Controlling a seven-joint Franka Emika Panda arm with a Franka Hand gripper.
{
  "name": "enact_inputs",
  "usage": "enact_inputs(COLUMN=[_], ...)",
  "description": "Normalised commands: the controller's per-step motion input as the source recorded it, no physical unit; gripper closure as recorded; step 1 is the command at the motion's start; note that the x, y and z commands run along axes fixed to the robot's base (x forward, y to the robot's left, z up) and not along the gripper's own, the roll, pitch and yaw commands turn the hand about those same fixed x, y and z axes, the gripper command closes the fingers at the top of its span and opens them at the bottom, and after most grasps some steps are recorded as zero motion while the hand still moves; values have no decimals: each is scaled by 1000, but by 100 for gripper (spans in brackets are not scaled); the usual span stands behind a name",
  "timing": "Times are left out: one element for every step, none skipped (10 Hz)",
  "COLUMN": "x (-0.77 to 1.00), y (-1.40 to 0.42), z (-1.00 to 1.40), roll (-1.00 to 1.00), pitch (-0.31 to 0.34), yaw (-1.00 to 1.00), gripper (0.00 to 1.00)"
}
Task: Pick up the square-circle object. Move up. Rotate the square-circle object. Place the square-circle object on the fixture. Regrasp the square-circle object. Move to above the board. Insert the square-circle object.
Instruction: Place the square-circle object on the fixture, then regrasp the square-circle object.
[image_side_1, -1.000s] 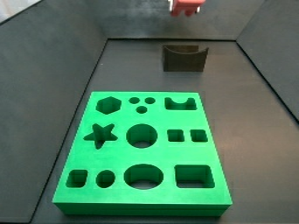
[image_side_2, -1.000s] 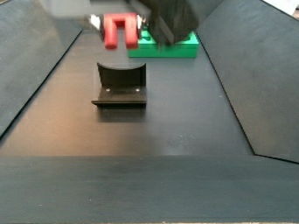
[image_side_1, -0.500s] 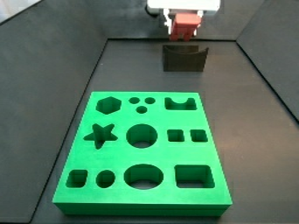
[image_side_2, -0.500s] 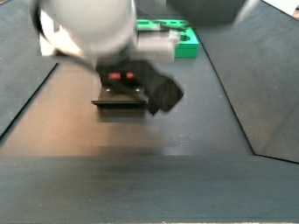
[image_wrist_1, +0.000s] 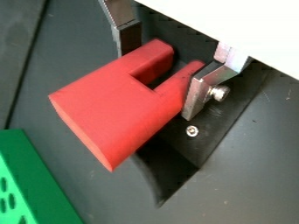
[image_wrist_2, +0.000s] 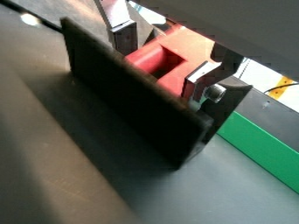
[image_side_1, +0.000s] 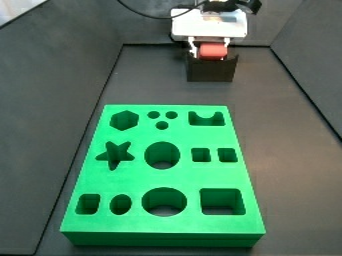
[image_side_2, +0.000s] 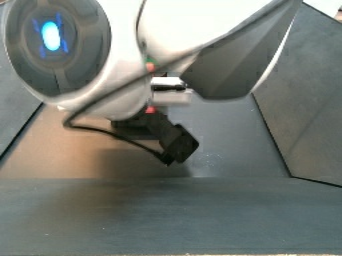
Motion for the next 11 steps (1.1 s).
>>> enact_inputs(x=[99,80,0,0,0,-3,-29,-31,-38,-37,-29], y=[83,65,-500,0,0,0,-4,-7,-4,-1,1], z=[-473,-463,-167,0,1000,1000,1000,1000,1000,913,681], roll=[-119,-117,0,0,41,43,58,70,68,63,55], pitch=[15,14,0,0,1,3,20,31,55,73,91], yaw=[-63,-58,0,0,16,18,26,26,20,13,-1], gripper=[100,100,100,0,0,0,0,0,0,0,0])
